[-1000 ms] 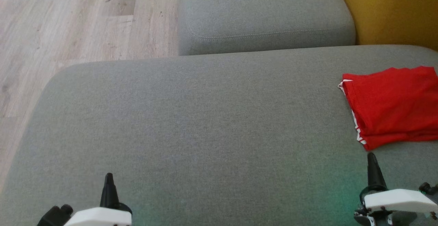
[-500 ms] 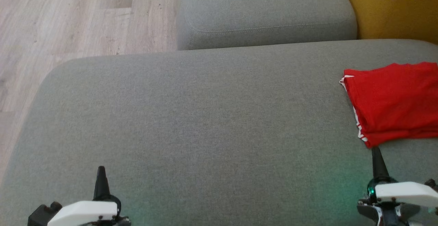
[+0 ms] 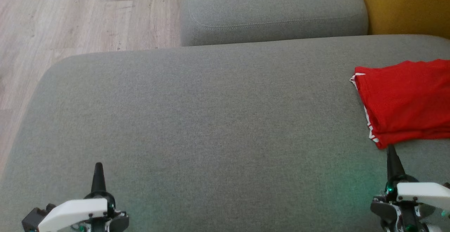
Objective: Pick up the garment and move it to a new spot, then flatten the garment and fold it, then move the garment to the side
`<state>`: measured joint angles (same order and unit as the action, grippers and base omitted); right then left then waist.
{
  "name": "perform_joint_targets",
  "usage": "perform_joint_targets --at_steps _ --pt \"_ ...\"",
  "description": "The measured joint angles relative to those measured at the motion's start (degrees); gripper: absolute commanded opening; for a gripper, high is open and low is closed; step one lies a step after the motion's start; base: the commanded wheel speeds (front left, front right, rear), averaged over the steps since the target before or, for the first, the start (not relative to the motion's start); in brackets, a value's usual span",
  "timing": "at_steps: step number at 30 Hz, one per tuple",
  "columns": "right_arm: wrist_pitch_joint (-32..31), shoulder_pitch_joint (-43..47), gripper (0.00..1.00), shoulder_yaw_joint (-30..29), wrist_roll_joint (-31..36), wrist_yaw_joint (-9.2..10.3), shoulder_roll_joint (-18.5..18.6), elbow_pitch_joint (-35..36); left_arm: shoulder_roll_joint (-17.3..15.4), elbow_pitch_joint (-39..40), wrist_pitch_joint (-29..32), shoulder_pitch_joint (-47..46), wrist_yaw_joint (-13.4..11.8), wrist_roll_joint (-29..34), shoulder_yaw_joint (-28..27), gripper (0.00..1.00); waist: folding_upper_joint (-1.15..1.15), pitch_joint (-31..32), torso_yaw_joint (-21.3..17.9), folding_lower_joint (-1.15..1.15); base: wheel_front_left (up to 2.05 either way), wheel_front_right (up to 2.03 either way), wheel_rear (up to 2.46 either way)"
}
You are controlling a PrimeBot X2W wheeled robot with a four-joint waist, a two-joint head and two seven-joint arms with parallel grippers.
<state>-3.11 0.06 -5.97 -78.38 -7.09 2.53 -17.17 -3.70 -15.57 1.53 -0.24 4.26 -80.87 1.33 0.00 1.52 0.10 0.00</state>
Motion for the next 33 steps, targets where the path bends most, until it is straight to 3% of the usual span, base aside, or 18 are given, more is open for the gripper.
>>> perform_joint_targets --at_steps 20,33 --pt "-3.0 -3.1 0.0 -1.7 -13.1 0.0 0.0 0.8 0.1 -0.1 3.0 -2.8 2.9 -12.3 -3.5 0.0 0.0 -1.7 -0.1 0.0 0.0 0.0 0.0" --pt "-3.0 -3.6 0.0 -1.7 -13.4 0.0 0.0 1.0 0.2 -0.1 3.5 -3.0 2.9 -12.8 -3.8 0.0 0.0 -1.7 -0.1 0.0 0.0 0.0 0.0"
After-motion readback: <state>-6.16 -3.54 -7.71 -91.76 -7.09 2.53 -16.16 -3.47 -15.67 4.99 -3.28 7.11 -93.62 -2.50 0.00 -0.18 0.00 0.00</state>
